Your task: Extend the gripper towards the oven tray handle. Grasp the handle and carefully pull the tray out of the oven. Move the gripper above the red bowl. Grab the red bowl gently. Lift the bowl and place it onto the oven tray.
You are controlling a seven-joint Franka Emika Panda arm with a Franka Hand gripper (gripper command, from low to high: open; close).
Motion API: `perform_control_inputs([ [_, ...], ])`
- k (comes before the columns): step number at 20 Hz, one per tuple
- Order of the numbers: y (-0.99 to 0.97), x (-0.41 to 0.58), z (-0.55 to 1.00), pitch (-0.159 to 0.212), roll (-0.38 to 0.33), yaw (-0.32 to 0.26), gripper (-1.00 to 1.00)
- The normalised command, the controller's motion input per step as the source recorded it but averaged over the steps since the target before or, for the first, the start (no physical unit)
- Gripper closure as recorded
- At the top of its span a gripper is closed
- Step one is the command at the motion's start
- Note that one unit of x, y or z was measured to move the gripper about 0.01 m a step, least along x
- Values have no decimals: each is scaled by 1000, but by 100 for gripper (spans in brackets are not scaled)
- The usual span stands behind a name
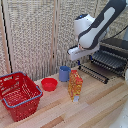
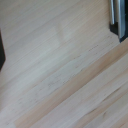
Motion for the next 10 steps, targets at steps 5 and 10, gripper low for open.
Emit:
perform_control_inputs([
  [5,469,266,410,28,165,-145,-100],
  [10,542,266,118,96,121,-141,-100],
])
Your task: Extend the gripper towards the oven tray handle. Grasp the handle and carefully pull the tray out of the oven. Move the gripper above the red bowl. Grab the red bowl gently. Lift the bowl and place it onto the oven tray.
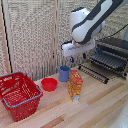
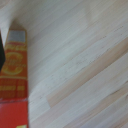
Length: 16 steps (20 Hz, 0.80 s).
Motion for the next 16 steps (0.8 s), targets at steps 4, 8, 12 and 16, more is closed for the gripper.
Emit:
perform_control_inputs([
  [4,540,372,0,118,92,-137,-100],
  [8,555,454,-5,70,97,-116,-100],
  [12,594,473,-20,13,108,-90,-100],
  [16,469,565,-189,8,90,-65,-100],
])
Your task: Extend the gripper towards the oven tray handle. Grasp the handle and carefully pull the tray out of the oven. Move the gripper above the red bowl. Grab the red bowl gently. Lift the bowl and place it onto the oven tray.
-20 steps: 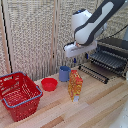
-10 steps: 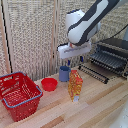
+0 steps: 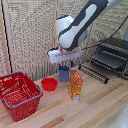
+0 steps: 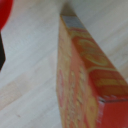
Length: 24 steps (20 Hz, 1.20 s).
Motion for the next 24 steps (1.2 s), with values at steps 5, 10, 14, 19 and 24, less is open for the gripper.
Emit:
perform_control_inputs([
  [5,127,455,-335,0,77,-38,-100],
  [10,0,403,-274,-5,71,0,-100],
  [14,0,291,-302,-38,36,0,-100],
  [19,67,226,-294,-58,0,0,-100],
  [24,101,195,-165,-18,0,0,100],
])
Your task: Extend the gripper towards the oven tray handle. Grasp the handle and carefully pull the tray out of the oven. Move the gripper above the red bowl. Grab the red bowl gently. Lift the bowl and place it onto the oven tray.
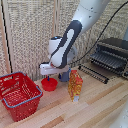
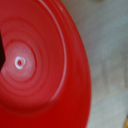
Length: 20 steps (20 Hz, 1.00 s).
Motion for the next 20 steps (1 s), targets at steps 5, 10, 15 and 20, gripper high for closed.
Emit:
perform_control_inputs([
  [5,67,82,-62,-27,12,0,100],
  [10,79,11,-5,-30,0,0,100],
  [15,62,0,0,-3,0,10,100],
  [20,7,0,0,-3,0,31,100],
])
